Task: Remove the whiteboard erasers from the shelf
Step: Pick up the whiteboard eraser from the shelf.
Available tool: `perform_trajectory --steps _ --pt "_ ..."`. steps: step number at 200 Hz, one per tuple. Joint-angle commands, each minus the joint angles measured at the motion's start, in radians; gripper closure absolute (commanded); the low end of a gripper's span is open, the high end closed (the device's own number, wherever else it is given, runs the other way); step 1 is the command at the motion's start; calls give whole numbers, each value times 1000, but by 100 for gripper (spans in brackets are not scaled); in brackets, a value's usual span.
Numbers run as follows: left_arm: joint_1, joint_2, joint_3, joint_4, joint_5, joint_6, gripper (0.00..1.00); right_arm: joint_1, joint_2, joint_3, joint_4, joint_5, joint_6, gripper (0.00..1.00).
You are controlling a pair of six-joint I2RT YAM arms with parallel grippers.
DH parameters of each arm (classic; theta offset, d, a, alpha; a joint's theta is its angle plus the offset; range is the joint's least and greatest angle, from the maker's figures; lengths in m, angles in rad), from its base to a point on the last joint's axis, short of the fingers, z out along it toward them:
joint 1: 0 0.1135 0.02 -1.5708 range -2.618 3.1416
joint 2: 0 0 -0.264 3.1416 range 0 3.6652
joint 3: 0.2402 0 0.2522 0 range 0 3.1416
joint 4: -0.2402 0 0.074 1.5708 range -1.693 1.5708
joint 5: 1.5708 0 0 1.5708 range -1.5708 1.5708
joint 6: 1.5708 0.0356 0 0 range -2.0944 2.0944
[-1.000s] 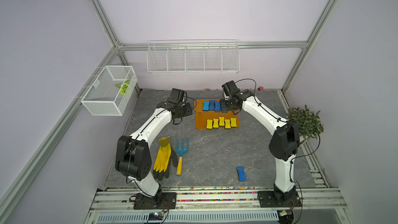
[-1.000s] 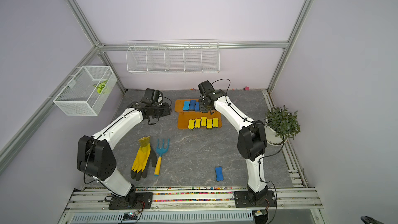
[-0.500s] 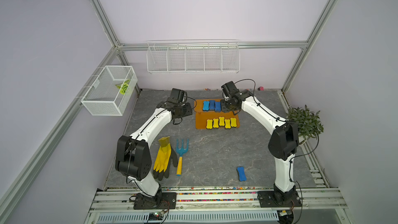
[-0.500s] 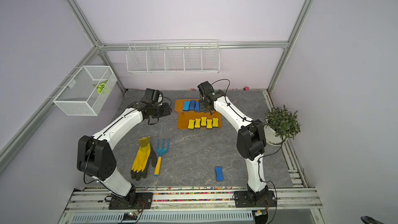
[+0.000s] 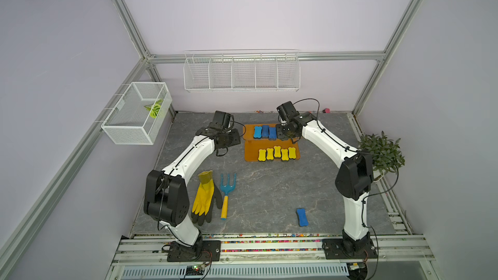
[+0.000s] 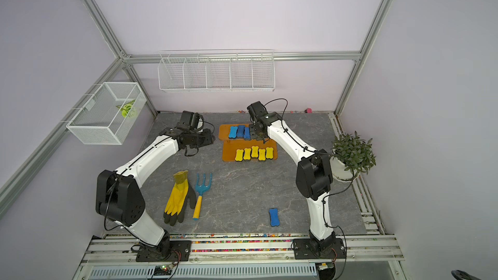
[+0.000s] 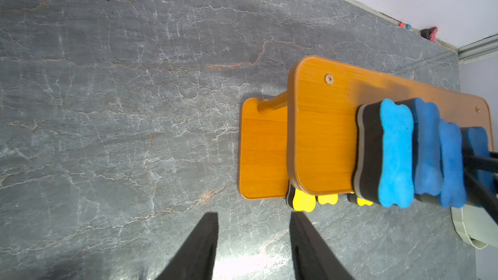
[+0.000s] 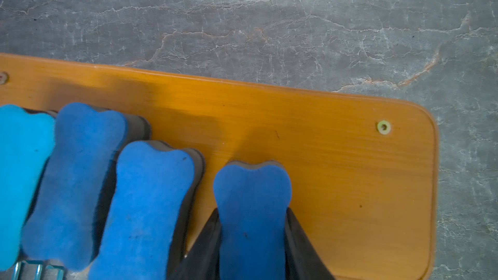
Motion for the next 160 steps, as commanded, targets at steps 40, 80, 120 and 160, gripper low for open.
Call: perform_trajectory --steps 40,80,120,160 --pt "-10 -101 -73 1 37 2 52 98 -237 -220 -5 72 95 69" --pt "-17 -125 -124 41 53 -1 52 251 -435 -489 -2 116 242 68" --pt "-17 -154 -138 63 77 -4 51 424 -528 -722 5 72 457 68" --pt "-27 -168 -142 63 75 -1 51 544 -576 -878 29 48 604 67"
